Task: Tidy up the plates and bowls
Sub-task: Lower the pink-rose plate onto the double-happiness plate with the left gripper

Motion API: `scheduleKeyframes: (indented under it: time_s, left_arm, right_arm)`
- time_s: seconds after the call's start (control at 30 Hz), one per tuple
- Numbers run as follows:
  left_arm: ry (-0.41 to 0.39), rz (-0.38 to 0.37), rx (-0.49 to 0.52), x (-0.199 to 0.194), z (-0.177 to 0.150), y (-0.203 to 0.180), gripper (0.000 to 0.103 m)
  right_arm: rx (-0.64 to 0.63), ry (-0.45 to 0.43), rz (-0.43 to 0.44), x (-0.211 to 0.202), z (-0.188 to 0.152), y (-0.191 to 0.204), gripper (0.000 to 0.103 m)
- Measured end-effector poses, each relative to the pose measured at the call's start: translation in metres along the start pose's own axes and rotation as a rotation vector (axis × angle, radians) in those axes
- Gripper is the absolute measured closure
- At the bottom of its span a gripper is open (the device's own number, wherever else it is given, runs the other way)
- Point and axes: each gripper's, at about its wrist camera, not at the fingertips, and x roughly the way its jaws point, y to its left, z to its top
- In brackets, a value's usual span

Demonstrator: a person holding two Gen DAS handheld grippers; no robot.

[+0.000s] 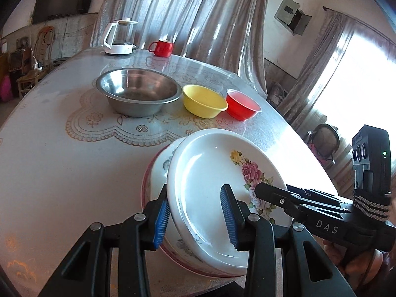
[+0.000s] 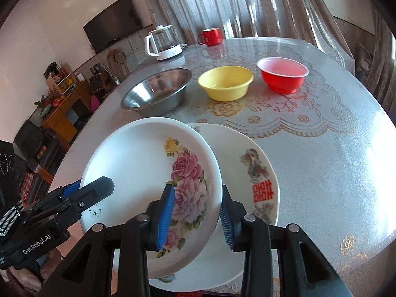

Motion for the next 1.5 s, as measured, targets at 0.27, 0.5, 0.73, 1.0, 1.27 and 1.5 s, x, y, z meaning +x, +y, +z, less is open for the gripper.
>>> scheduleKeyframes:
  time_s: [0.27,0.5,0.73,1.0,1.27,1.5]
  left_arm:
    - [0.036,0.011,0.024,0.017,0.000,-0.008,0.062]
    - [0.031,0.029,0.014,0.018,0.000,-0.005,0.062]
    - [0.026,0.033,0.001,0.022,0.004,-0.002,0.060]
    - [0.021,0.045,-0.020,0.023,0.003,0.002,0.058]
    - [-0.008,0.024,-0.020,0.014,0.006,0.000,0.056]
    - [-0.017,-0.005,0.014,0.011,0.004,-0.007,0.054]
  right_arm:
    - [0.035,0.014,-0.031,0.005,-0.005,-0.020,0.065]
    - [0.028,0.013,-0.023,0.007,-0.006,-0.023,0.064]
    - [0.024,0.001,-0.030,0.007,-0.004,-0.023,0.062]
    - [0.001,-0.007,-0.053,0.009,-0.004,-0.018,0.060]
    - [0.000,-0.014,-0.057,0.007,-0.003,-0.018,0.060]
    - [-0.039,-0.043,-0.037,0.001,-0.001,-0.007,0.060]
